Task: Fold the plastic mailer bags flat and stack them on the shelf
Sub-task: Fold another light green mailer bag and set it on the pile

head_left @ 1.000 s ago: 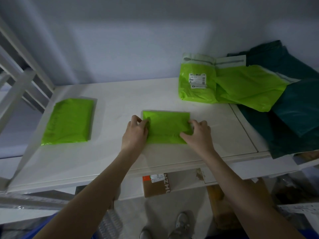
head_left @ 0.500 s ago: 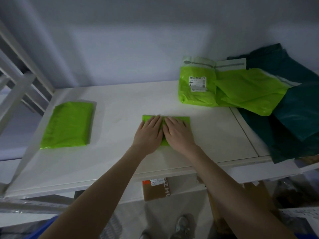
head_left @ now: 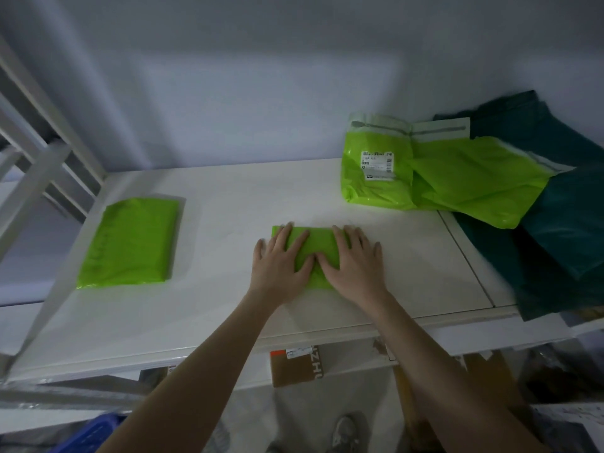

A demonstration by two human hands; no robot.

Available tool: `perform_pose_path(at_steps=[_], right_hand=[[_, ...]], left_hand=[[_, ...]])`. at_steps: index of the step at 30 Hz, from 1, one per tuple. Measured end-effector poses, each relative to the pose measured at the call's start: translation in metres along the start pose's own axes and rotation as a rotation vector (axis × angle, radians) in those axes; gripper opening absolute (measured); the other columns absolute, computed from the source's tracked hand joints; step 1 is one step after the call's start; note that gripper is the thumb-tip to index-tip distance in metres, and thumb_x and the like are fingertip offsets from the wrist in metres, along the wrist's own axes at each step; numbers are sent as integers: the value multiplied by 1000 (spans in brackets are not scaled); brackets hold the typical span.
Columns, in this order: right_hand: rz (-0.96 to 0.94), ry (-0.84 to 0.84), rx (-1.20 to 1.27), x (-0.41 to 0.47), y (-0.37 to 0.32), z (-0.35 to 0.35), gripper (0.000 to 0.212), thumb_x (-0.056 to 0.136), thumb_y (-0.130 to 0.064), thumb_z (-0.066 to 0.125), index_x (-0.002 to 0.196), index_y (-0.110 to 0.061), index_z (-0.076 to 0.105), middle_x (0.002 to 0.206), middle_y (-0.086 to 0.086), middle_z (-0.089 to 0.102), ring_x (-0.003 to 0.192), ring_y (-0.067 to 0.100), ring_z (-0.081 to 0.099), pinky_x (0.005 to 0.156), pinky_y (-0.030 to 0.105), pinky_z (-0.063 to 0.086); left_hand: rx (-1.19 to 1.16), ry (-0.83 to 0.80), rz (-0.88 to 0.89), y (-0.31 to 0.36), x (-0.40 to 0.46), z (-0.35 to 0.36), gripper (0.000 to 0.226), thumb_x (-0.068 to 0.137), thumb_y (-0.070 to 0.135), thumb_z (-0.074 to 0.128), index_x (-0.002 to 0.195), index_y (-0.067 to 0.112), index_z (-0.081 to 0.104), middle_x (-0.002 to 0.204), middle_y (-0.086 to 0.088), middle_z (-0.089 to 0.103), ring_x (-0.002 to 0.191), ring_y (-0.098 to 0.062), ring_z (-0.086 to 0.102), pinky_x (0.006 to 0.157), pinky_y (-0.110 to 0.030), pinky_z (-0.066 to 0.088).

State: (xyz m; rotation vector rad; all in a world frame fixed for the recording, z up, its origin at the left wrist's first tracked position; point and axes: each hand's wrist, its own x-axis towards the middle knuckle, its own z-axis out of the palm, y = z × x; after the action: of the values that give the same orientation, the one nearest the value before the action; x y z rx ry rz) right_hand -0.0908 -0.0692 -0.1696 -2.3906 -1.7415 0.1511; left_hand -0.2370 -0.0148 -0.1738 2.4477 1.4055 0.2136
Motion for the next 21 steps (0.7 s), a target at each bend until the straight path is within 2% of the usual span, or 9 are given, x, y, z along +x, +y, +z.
perform_pose_path(at_steps=[4,6,9,12,14,15,17,19,21], right_hand=[[-13,-31,78,5,3,-2,73,90,-59,37,150,-23,14,156,12,16,145,23,12,115,52,10],[-18,-68,84,11,7,-5,74,90,-60,35,150,-24,9,157,10,11,146,21,7,115,53,6],[-21,-111,133,17,10,-6,76,90,-61,38,150,-27,5,159,6,2,147,19,2,115,54,1],[-6,-88,290,19,11,-12,82,86,-59,50,150,-28,9,159,-2,1,147,17,1,115,53,-2],[2,-11,352,16,11,-18,78,86,-59,50,149,-27,16,159,-7,7,146,13,4,115,52,-2],[-1,40,344,14,9,-20,72,89,-57,47,148,-25,21,158,-8,12,146,13,9,115,50,1],[-39,153,272,6,2,-23,55,94,-47,44,142,-21,38,154,-4,27,141,15,24,112,48,17],[-126,256,147,-4,-8,-23,45,91,-38,41,127,-16,56,142,0,47,127,20,45,98,46,36],[-212,300,78,-15,-20,-21,46,85,-35,36,112,-11,65,127,3,60,110,24,58,83,42,45]], left_hand=[[-116,19,-5,4,2,5,66,92,54,25,150,28,10,159,-2,3,146,-16,0,117,-44,-1],[-184,-9,5,4,6,2,63,98,43,33,151,23,5,159,-9,-2,146,-19,-4,116,-41,-4],[-374,-66,15,-1,10,-5,59,101,27,33,151,20,1,158,-14,-7,146,-22,-8,115,-37,-8],[-623,-22,-52,-10,9,-11,55,102,21,31,151,20,5,159,-6,-5,145,-13,-10,113,-30,-14],[-674,56,-83,-19,3,-15,50,102,21,30,150,18,15,159,-1,3,145,-9,-5,114,-29,-10],[-636,101,-74,-23,-2,-17,47,102,23,30,148,18,22,158,1,9,145,-10,3,116,-30,-5],[-516,187,-20,-31,-15,-20,47,97,27,29,142,16,38,154,2,26,141,-14,23,114,-29,14],[-397,208,49,-36,-26,-23,55,88,29,25,136,16,47,147,1,38,133,-17,35,106,-28,24],[-275,178,109,-39,-37,-23,64,81,36,18,135,18,48,142,3,43,129,-16,36,98,-28,25]])
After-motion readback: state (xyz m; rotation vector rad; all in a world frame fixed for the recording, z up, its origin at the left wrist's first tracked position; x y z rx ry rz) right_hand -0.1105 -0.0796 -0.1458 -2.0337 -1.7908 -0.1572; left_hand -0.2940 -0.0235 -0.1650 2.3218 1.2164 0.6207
